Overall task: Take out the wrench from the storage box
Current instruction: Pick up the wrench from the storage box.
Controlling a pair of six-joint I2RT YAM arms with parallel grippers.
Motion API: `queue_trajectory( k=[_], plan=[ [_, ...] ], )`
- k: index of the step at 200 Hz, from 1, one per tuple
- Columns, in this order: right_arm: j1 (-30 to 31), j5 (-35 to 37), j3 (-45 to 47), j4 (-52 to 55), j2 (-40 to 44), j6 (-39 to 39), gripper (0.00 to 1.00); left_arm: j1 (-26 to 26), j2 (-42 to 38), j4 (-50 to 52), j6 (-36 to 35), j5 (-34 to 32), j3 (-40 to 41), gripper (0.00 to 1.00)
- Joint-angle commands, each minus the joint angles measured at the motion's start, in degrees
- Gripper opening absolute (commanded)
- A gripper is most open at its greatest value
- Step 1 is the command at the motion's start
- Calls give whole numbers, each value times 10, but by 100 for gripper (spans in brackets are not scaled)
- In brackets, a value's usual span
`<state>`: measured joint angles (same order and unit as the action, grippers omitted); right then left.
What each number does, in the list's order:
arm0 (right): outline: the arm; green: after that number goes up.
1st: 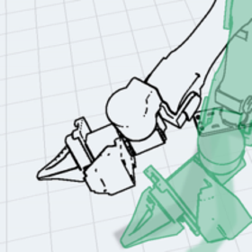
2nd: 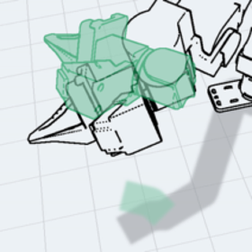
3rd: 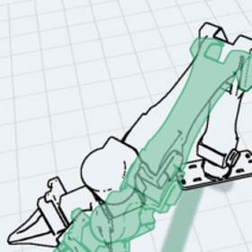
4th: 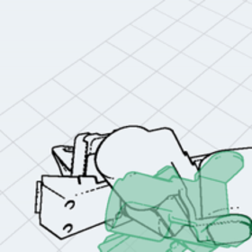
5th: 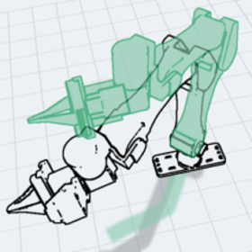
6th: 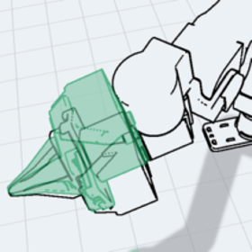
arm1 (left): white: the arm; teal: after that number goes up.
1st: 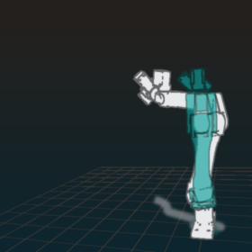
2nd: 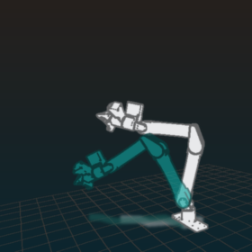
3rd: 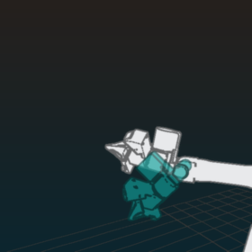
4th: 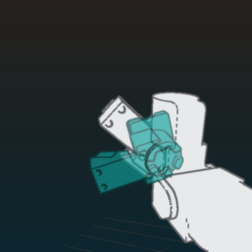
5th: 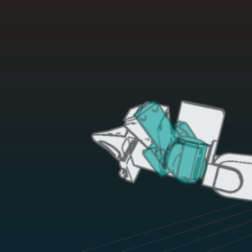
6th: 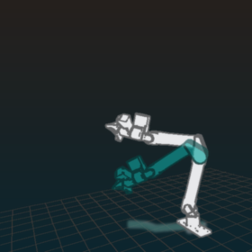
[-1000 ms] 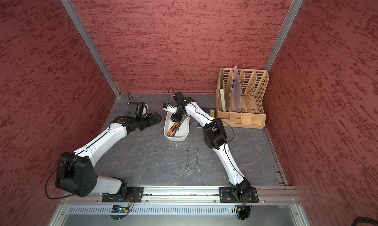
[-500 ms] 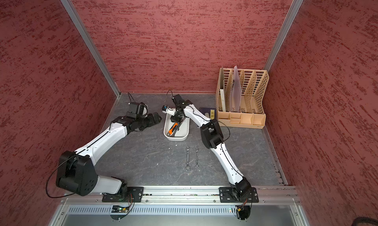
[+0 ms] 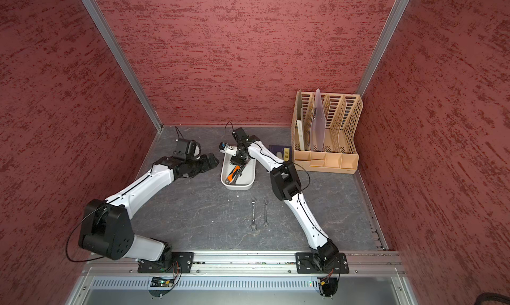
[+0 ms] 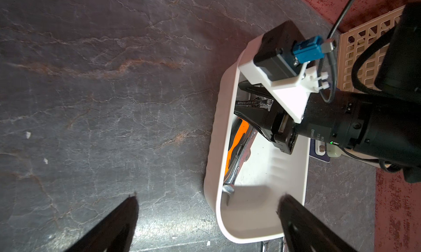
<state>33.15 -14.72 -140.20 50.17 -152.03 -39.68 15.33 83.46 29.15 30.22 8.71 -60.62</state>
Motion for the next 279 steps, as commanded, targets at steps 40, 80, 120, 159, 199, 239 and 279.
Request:
queue_trajectory(
  k=[40, 80, 120, 159, 199, 239, 279],
  plan=[
    [-4, 60, -3, 15, -13, -10, 43, -1, -2, -4, 6, -1, -1, 100],
    [-5, 58, 21, 33, -3, 9, 38, -5, -5, -6, 6, 0, 0, 100],
    [-5, 51, 27, 58, -5, 45, 32, -11, -13, -9, 6, 2, 3, 100],
    [-5, 68, 40, 61, 0, 62, 21, -20, -14, -15, 10, 14, 6, 100],
    [-5, 72, 51, 59, 8, 81, 12, -24, -21, -14, 8, 14, 1, 100],
    [3, 66, 49, 37, 22, 113, 7, -25, -22, -13, 7, 13, 1, 100],
    [12, 69, 48, 6, 41, 166, 1, -24, -27, -12, 7, 11, 1, 100]
  ],
)
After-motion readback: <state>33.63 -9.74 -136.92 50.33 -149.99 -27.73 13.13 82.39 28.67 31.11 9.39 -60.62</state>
